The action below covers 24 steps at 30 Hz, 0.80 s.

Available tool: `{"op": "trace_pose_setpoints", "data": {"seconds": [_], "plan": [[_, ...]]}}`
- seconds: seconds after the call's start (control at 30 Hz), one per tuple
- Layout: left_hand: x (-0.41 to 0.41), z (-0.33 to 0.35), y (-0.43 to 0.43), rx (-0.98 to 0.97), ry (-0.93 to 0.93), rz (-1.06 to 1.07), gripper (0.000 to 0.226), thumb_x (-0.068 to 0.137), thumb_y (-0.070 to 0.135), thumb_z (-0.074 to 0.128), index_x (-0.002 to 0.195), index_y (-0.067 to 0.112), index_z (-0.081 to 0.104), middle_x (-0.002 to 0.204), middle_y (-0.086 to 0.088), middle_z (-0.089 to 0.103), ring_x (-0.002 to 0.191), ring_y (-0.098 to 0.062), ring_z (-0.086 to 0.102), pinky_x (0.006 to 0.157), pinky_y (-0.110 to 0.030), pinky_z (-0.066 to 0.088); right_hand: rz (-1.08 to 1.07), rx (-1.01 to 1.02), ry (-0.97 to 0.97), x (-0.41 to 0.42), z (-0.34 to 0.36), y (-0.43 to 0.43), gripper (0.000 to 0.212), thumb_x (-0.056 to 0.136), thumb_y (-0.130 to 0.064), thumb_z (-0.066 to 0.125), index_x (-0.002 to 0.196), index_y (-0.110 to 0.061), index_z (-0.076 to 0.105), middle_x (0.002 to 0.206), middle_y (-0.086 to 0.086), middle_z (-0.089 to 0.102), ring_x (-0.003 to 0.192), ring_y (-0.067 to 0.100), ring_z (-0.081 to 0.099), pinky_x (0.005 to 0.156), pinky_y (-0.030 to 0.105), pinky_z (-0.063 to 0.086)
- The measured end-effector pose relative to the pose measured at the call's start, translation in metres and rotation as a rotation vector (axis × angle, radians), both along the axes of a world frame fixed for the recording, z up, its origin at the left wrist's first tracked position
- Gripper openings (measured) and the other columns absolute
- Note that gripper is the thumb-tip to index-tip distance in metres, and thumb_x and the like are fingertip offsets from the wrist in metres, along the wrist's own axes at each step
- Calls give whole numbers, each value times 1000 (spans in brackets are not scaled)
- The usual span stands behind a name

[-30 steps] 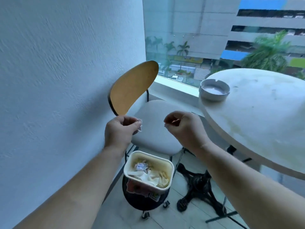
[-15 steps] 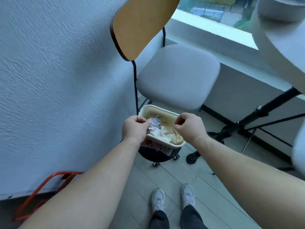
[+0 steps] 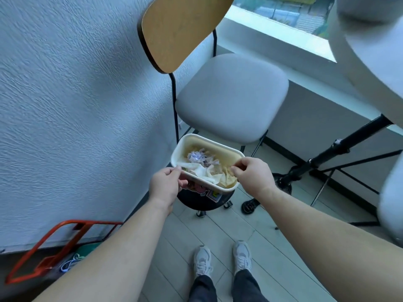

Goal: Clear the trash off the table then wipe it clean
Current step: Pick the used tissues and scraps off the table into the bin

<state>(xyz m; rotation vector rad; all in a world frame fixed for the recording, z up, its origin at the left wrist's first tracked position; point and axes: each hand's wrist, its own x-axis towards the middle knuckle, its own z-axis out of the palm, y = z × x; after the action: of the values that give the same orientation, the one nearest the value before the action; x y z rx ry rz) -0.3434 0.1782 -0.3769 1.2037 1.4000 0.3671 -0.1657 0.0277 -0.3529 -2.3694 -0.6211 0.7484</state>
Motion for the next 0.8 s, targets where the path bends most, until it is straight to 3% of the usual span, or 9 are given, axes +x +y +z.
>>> {"op": "trace_pose_setpoints", "data": {"seconds": [0.2, 0.3, 0.37, 0.47, 0.63, 0.8], "plan": [[0, 31, 12, 84, -76, 14, 47, 97, 39, 66, 54, 19, 64, 76, -6, 77, 74, -25, 67, 86, -47, 58, -51, 65, 28, -1, 30, -5, 26, 97, -38, 64, 77, -23, 73, 72, -3, 74, 73, 22, 71, 68, 40, 59], [8, 60, 15, 206, -89, -27, 27, 99, 25, 68, 74, 19, 76, 84, 0, 79, 85, -19, 73, 95, -47, 60, -65, 125, 24, -3, 54, -2, 26, 99, -33, 61, 77, -24, 72, 72, -1, 75, 70, 26, 71, 66, 44, 61], [13, 84, 11, 252, -134, -58, 19, 99, 9, 67, 87, 22, 76, 87, 1, 79, 86, -17, 74, 94, -44, 61, -76, 192, 8, -5, 71, -1, 19, 100, -26, 60, 89, -26, 75, 75, -4, 75, 69, 20, 71, 68, 43, 62], [20, 118, 4, 304, -216, -78, 14, 99, 13, 70, 89, 19, 78, 81, -4, 80, 81, -18, 75, 87, -38, 62, -101, 301, 9, -8, 104, -2, 18, 102, -21, 58, 107, -26, 75, 81, -8, 75, 66, 9, 70, 62, 30, 59], [39, 173, -4, 330, -383, -110, 26, 102, 26, 66, 87, 7, 77, 78, -9, 78, 77, -20, 73, 78, -34, 60, -152, 419, -49, -7, 169, -15, 17, 100, -31, 64, 90, -25, 77, 76, -7, 75, 73, 12, 70, 76, 37, 60], [70, 221, -9, 363, -494, -229, 25, 102, 27, 65, 86, 11, 78, 82, -8, 79, 90, -30, 75, 86, -44, 61, -216, 535, -159, 8, 229, -39, 12, 97, -28, 67, 91, -26, 77, 78, -9, 76, 72, 8, 69, 78, 39, 61]]}}
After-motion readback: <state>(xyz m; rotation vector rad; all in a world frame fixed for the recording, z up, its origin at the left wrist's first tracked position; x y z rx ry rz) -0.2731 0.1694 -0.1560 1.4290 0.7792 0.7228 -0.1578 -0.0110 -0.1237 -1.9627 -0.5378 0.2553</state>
